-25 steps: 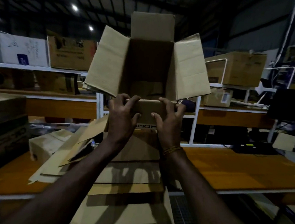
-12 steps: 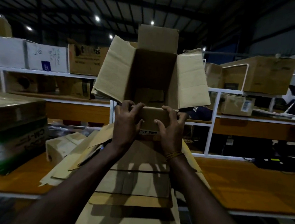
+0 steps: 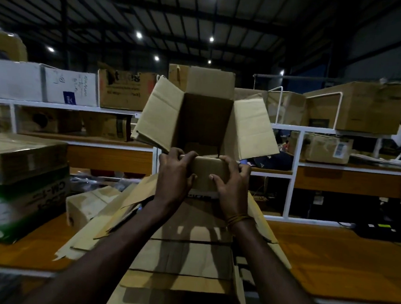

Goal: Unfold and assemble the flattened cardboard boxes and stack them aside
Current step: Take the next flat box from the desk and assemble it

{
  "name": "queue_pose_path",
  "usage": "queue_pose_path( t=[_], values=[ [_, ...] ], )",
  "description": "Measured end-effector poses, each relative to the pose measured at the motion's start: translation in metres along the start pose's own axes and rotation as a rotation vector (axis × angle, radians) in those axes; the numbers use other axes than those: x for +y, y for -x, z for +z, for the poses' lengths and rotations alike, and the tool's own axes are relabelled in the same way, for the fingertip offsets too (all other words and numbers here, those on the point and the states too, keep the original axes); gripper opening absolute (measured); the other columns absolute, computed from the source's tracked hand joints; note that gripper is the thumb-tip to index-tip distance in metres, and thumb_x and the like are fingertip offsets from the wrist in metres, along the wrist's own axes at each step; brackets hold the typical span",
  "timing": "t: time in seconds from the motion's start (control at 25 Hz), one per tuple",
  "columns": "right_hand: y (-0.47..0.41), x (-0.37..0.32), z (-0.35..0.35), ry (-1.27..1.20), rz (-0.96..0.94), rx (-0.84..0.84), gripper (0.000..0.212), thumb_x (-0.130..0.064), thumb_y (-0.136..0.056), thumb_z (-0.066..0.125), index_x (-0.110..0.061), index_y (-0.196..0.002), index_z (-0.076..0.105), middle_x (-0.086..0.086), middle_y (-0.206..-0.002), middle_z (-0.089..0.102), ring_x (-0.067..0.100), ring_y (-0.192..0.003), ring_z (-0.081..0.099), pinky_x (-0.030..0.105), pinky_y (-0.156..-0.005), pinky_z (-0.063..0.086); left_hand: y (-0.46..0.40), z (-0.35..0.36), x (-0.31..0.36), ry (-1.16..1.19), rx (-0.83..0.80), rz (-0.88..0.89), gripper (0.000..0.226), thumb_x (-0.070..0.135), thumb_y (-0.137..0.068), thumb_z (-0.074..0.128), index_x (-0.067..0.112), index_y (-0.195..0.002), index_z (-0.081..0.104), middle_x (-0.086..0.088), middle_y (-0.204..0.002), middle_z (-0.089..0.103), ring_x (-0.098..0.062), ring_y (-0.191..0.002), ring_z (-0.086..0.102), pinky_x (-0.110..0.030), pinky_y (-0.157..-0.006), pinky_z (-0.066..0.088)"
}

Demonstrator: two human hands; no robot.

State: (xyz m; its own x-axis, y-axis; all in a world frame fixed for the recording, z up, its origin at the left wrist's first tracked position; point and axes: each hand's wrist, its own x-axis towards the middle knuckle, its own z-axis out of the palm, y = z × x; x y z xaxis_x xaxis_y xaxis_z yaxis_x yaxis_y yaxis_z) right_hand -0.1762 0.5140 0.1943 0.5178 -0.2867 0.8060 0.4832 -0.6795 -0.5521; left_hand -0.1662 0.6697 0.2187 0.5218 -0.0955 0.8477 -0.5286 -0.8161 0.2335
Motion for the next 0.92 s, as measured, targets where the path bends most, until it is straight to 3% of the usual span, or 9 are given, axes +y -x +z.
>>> queue_pose_path(
  t=[0.16, 0.48, 0.76, 0.92],
  values=[
    [-0.011, -0.002, -0.006, 0.046, 0.006, -0.046, 0.055, -0.018, -0.082, 0.077, -0.026, -0.132, 0.054, 0.007, -0.124, 0.035, 0.013, -0.108, 0.043, 0.026, -0.097, 0.044, -0.012, -0.005, 0.003, 0.010, -0.071, -0.016, 0.057, 0.016, -0.079, 0.076, 0.026, -0.131, 0.056, -0.011, -0.126, 0.048, -0.029, -0.115, 0.040, -0.035, -0.087, 0.043],
    [-0.041, -0.007, -0.012, 0.073, 0.022, -0.154, 0.055, -0.021, -0.081, 0.079, -0.026, -0.131, 0.057, 0.003, -0.116, 0.035, 0.015, -0.101, 0.048, 0.028, -0.092, 0.047, -0.040, -0.013, 0.003, 0.048, -0.176, -0.067, 0.054, 0.024, -0.081, 0.076, 0.023, -0.131, 0.057, -0.009, -0.123, 0.048, -0.027, -0.115, 0.040, -0.035, -0.089, 0.041],
    [-0.072, -0.008, -0.016, 0.169, 0.092, -0.322, 0.062, -0.032, -0.080, 0.079, -0.025, -0.136, 0.053, 0.014, -0.127, 0.044, 0.027, -0.111, 0.053, 0.035, -0.096, 0.047, -0.088, 0.006, -0.007, 0.001, -0.324, -0.153, 0.047, 0.048, -0.079, 0.073, 0.027, -0.120, 0.063, -0.005, -0.118, 0.058, -0.024, -0.109, 0.052, -0.038, -0.088, 0.048],
    [-0.077, 0.001, -0.012, 0.158, 0.109, -0.401, 0.064, -0.031, -0.081, 0.079, -0.020, -0.139, 0.052, 0.015, -0.134, 0.044, 0.028, -0.118, 0.053, 0.027, -0.097, 0.040, -0.093, 0.017, -0.010, -0.049, -0.371, -0.153, 0.044, 0.045, -0.086, 0.069, 0.020, -0.121, 0.064, -0.005, -0.118, 0.064, -0.023, -0.110, 0.056, -0.039, -0.093, 0.046]
  ],
)
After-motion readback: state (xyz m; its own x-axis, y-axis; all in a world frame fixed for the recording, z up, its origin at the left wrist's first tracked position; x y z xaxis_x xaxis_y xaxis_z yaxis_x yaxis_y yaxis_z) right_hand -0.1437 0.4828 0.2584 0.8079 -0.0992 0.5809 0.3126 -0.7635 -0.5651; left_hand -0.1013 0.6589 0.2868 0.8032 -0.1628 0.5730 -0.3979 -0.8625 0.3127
